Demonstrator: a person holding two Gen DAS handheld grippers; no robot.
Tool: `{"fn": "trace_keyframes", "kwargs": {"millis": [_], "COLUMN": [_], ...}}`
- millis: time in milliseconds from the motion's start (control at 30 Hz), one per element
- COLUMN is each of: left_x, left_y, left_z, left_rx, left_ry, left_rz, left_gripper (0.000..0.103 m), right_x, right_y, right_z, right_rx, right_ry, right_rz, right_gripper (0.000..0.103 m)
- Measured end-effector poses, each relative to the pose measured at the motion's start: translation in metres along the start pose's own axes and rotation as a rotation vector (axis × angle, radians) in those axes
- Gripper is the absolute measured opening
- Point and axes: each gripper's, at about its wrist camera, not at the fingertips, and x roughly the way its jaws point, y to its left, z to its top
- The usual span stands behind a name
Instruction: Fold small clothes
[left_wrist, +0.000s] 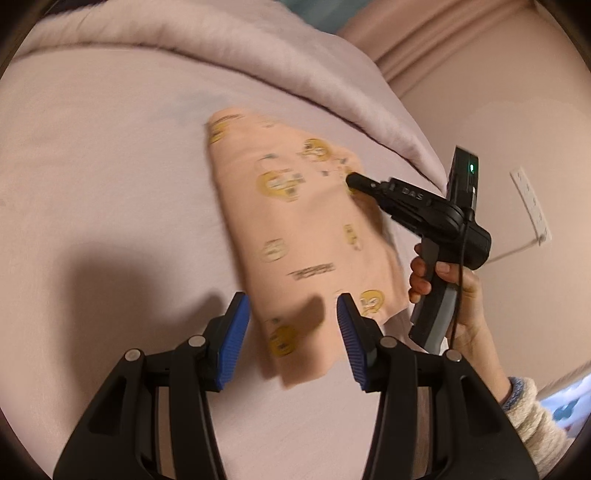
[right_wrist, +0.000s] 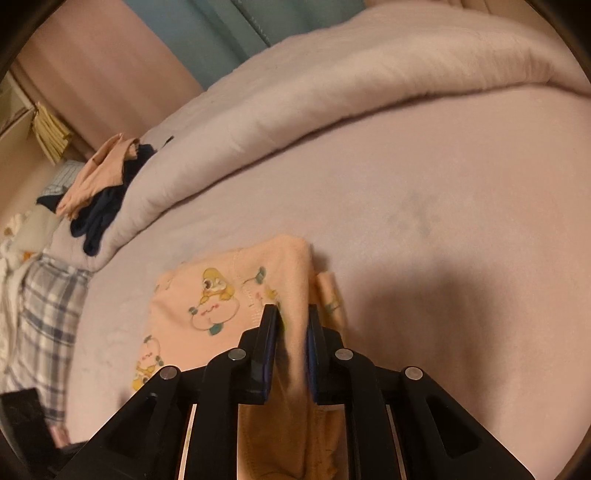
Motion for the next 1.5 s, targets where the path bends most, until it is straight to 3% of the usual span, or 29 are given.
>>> {"fn": "trace_keyframes", "kwargs": {"millis": [100,267,333,400,533,733,933,1167,1300,1467,1500], "left_x": [0.009,0.021,0.025,0.032,0.047,0.050,0.043,0.041,0.028,0.014,0.010], "left_y": [-0.014,-0.028,-0.031,-0.030,-0.021,-0.013,-0.018,-0.015,-0.014,-0.001,0.001], "left_z": [0.008,0.013,0.014,0.015,0.013,0.010,-0.015,-0.024,-0.038,-0.063,-0.067], "left_rx": [0.048,0.113,0.131,0.142,0.144,0.116,0.150,0.131,0.109,0.001,-0.014], "left_ry": [-0.001,-0.016,-0.020,-0.015,0.022,0.034,0.059,0.065,0.058,0.070,0.065], "left_rz": [0.007,0.037,0.045,0.060,0.093,0.086,0.097,0.123,0.125,0.098,0.085], "left_gripper": [0.047,0.046,0.038,0.037,0.030,0.029,0.029,0.030,0.031,0.037,0.038], "right_x": [-0.023,-0.058,-0.065,-0.067,-0.053,-0.044,-0.070,-0.063,-0.078,-0.100,-0.105], "right_y": [0.005,0.029,0.042,0.043,0.040,0.019,0.026,0.026,0.025,0.007,0.003], "right_z": [0.005,-0.022,-0.040,-0.057,-0.080,-0.080,-0.098,-0.110,-0.115,-0.129,-0.132], "right_rx": [-0.044,-0.241,-0.309,-0.348,-0.425,-0.327,-0.344,-0.371,-0.340,-0.230,-0.200], "right_ry": [-0.065,-0.058,-0.044,-0.012,0.037,0.074,0.064,0.076,0.082,0.100,0.105], "right_rz": [-0.044,0.066,0.098,0.110,0.004,0.026,0.050,-0.017,-0.007,0.078,0.091], "right_gripper": [0.028,0.028,0.028,0.028,0.028,0.029,0.029,0.029,0.041,0.042,0.047]}}
